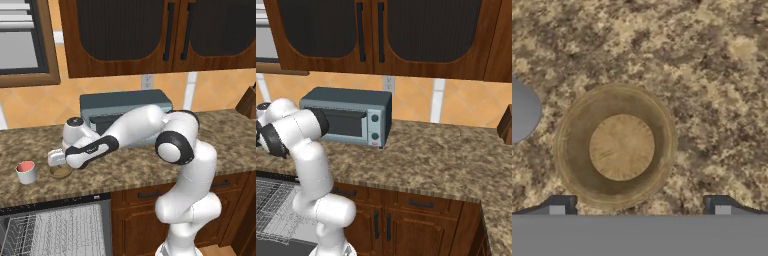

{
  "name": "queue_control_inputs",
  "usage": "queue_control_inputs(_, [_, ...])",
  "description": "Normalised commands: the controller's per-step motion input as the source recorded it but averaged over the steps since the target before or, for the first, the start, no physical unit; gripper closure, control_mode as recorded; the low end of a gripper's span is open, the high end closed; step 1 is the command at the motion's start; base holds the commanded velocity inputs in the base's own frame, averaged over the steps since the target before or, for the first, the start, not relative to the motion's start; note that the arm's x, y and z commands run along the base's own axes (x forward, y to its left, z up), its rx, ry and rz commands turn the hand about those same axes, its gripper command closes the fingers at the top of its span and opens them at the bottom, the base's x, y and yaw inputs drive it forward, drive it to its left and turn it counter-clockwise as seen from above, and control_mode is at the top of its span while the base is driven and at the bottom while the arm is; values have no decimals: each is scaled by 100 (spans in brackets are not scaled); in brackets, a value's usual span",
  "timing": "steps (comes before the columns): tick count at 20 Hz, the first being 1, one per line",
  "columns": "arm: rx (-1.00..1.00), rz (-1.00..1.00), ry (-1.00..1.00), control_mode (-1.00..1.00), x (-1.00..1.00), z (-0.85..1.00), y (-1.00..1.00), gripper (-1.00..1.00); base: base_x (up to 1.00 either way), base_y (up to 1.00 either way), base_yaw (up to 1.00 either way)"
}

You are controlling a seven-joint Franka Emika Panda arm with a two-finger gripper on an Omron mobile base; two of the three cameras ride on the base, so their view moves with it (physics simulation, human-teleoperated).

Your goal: Pick up the cup and bowl from the counter, place them in the dishwasher, and close the dishwasher door.

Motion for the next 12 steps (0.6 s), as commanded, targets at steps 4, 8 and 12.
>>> queue_control_inputs(4, [0, 0, 6, -100, 20, -17, 8, -100, 0, 0, 0])
queue_control_inputs(8, [0, 0, 2, -100, 4, -31, 0, -100, 0, 0, 0])
queue_control_inputs(12, [-1, 0, 1, -100, 6, -46, 0, -100, 0, 0, 0])
